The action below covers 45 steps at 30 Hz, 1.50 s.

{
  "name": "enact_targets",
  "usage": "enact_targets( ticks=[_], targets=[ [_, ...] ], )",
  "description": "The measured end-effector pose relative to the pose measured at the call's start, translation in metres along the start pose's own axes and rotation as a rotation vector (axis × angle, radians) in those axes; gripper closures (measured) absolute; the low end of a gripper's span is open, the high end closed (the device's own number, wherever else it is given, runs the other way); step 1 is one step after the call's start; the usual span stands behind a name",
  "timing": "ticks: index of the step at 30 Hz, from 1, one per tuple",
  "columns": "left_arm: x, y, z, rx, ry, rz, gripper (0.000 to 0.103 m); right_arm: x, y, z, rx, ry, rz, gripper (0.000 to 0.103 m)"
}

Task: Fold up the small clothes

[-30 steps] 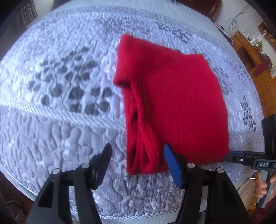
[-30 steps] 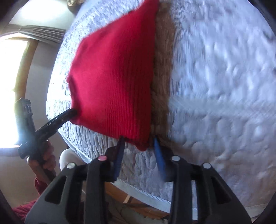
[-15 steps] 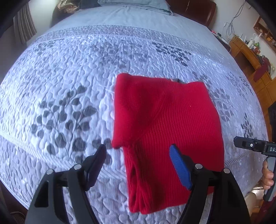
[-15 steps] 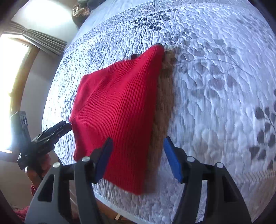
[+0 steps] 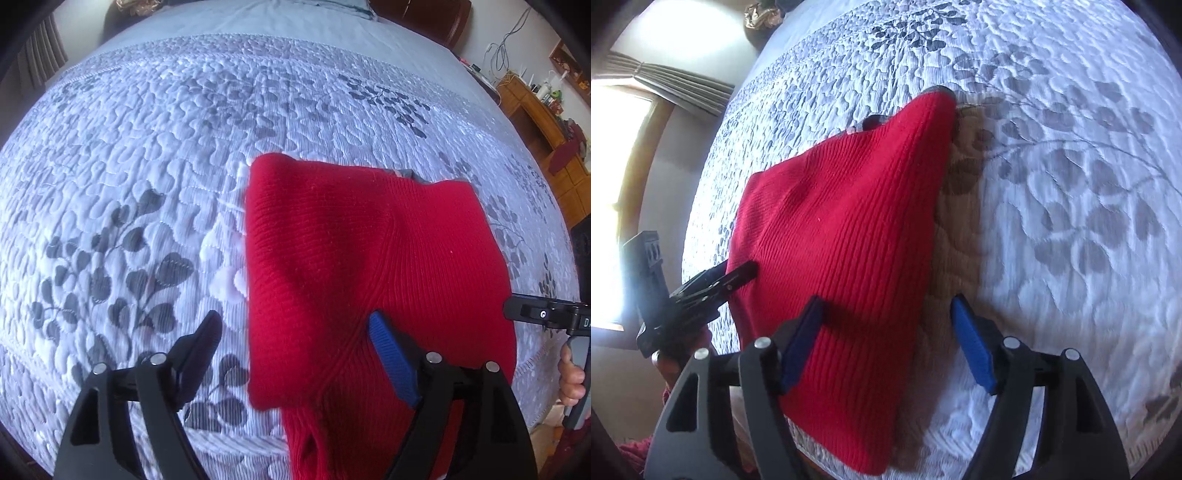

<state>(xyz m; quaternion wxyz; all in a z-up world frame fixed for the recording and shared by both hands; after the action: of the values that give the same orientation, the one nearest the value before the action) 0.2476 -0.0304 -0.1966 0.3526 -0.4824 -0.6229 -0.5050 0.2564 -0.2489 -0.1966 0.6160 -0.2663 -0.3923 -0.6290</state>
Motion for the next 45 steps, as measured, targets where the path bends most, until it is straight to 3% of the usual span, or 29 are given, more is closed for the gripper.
enact_targets(
  ticks=[6, 12, 16, 19, 21, 23, 24, 25, 29, 35, 40, 45],
  targets=[
    [-0.025, 0.017, 0.010, 0.097, -0.174, 0.095, 0.013, -0.019, 0.018, -0.005, -0.034, 0.085, 0.018, 0.030],
    [-0.030, 0.018, 0.004, 0.058, -0.190, 0.114, 0.012, -0.020, 0.016, 0.000, -0.010, 0.113, 0.025, 0.030],
    [-0.037, 0.018, 0.003, 0.067, -0.236, 0.127, 0.004, -0.026, 0.009, 0.006, -0.001, 0.147, 0.040, 0.032],
    [-0.037, 0.015, -0.005, 0.064, -0.242, 0.138, 0.004, -0.032, 0.008, 0.007, 0.001, 0.147, 0.038, 0.037],
    [-0.033, 0.012, -0.009, 0.069, -0.250, 0.148, 0.015, -0.032, 0.008, 0.007, -0.004, 0.153, 0.031, 0.056],
    [-0.029, 0.011, -0.010, 0.084, -0.250, 0.144, 0.052, -0.028, 0.006, 0.009, -0.013, 0.183, 0.013, 0.064],
    [-0.027, 0.011, -0.009, 0.116, -0.288, 0.153, 0.064, -0.025, 0.005, 0.011, -0.012, 0.185, 0.005, 0.066],
    [-0.024, 0.011, -0.008, 0.145, -0.313, 0.163, 0.067, -0.022, 0.004, 0.013, -0.005, 0.181, -0.004, 0.066],
    [-0.012, 0.005, -0.021, 0.129, -0.271, 0.133, 0.069, -0.004, -0.003, 0.024, 0.027, 0.178, -0.027, 0.069],
    [0.019, -0.023, -0.084, 0.082, -0.288, 0.104, 0.070, 0.051, -0.031, 0.011, 0.054, 0.136, -0.049, 0.069],
    [0.037, -0.025, -0.160, 0.044, -0.347, 0.049, 0.070, 0.119, -0.036, -0.035, 0.042, 0.072, -0.122, 0.069],
    [0.029, -0.008, -0.240, 0.010, -0.372, 0.033, 0.070, 0.169, -0.015, -0.092, 0.006, 0.014, -0.147, 0.069]
  ],
)
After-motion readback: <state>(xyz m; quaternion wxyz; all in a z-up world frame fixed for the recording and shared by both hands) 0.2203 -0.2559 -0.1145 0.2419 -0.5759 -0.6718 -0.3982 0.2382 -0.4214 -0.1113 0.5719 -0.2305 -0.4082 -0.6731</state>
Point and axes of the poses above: each gripper's, at about its wrist camera, not at the fingertips, and x roughly against the way its jaws point, z to its left, y to its top, the point moved 5 cm from there along -x, roughly the way its jaws point, and after that the axes turned 5 degrees about x, right-handed, at the moved point
